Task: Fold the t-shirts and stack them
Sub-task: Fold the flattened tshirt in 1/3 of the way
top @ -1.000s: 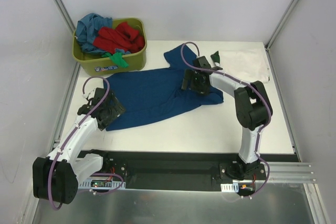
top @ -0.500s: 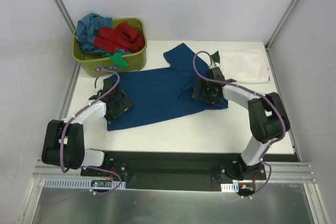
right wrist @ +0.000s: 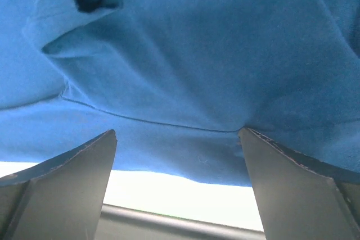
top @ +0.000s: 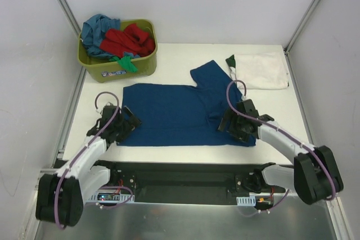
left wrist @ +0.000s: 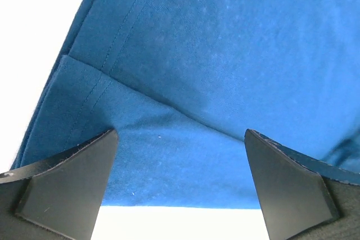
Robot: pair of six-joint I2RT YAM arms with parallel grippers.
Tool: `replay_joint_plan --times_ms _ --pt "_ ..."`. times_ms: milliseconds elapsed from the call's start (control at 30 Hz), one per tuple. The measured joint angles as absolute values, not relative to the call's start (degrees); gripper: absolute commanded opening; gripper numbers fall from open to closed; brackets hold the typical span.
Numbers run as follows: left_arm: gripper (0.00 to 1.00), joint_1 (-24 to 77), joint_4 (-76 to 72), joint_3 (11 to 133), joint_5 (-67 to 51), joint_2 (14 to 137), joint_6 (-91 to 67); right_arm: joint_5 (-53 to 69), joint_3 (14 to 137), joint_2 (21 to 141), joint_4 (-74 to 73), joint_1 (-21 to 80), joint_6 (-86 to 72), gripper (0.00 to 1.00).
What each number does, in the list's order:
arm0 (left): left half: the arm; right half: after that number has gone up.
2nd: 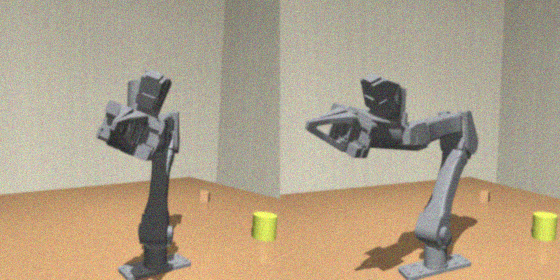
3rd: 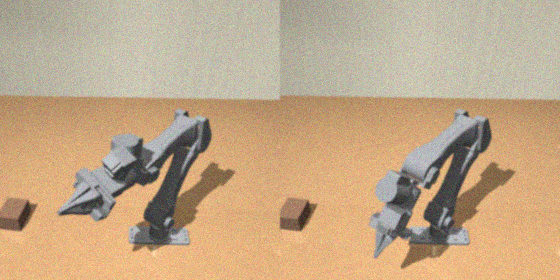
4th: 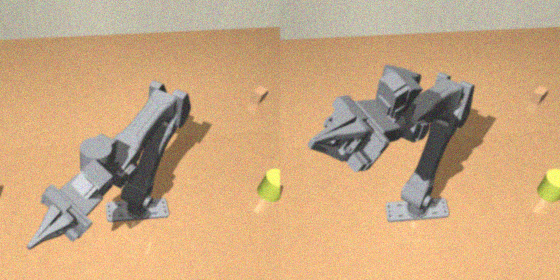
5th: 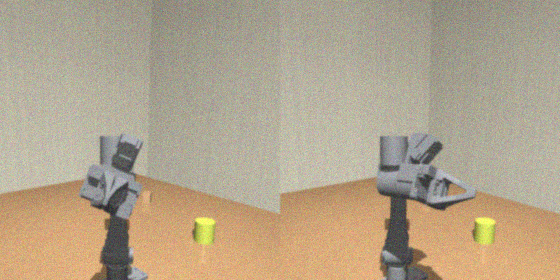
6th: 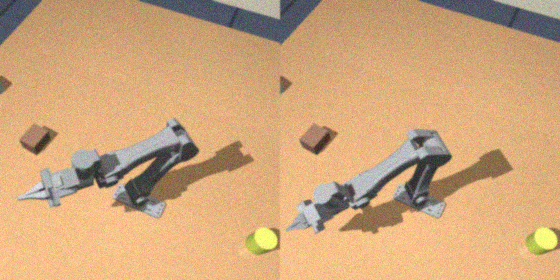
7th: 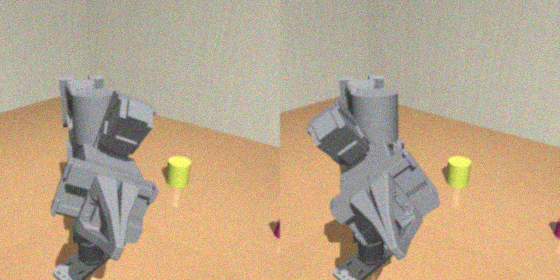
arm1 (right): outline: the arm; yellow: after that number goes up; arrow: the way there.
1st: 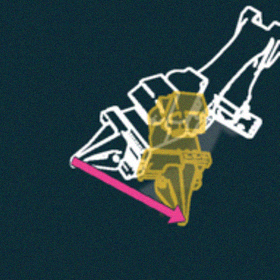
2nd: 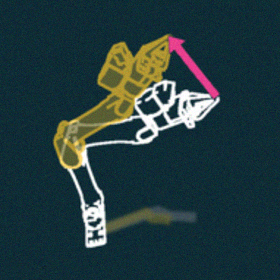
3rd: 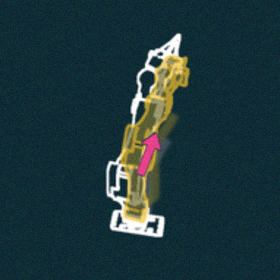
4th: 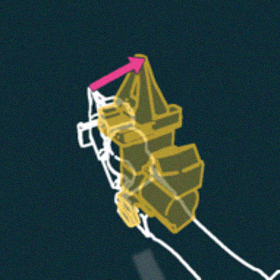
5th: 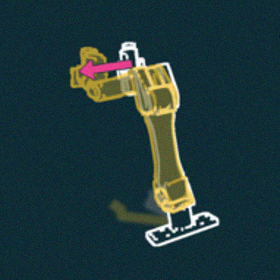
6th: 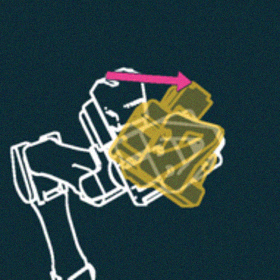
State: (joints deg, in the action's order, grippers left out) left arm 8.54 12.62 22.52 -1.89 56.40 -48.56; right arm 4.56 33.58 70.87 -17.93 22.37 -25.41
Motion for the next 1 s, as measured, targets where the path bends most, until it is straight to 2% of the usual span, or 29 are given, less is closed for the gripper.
replay_joint_plan --times_ms 167,300,500,700,800,1000 --pt "0.99 9.32 22.04 19.07 -4.67 43.13 -51.94 1.69 30.35 61.63 -29.82 22.48 -28.25 0.97" --pt "0.99 12.08 30.46 19.16 -3.95 37.93 -54.65 -0.21 30.24 56.8 -37.26 22.48 -28.8 0.97" --pt "0.99 14.33 38.5 22.96 -2.81 37.21 -56.01 4.54 30.96 52.95 -37.3 23.33 -25.41 0.97" --pt "0.99 14.33 40.01 33.17 3.62 38.46 -54.35 6.07 39.44 59.16 -33.45 27.05 -23.31 0.99" --pt "0.99 14.33 39.86 36.29 6.98 40.07 -53.32 4.4 44.27 65.41 -30.76 27.7 -24.32 0.91" --pt "0.99 14.33 39.97 37.78 11.53 43.92 -51.94 2.48 47.81 77.47 -27.09 27.88 -27.68 0.69"
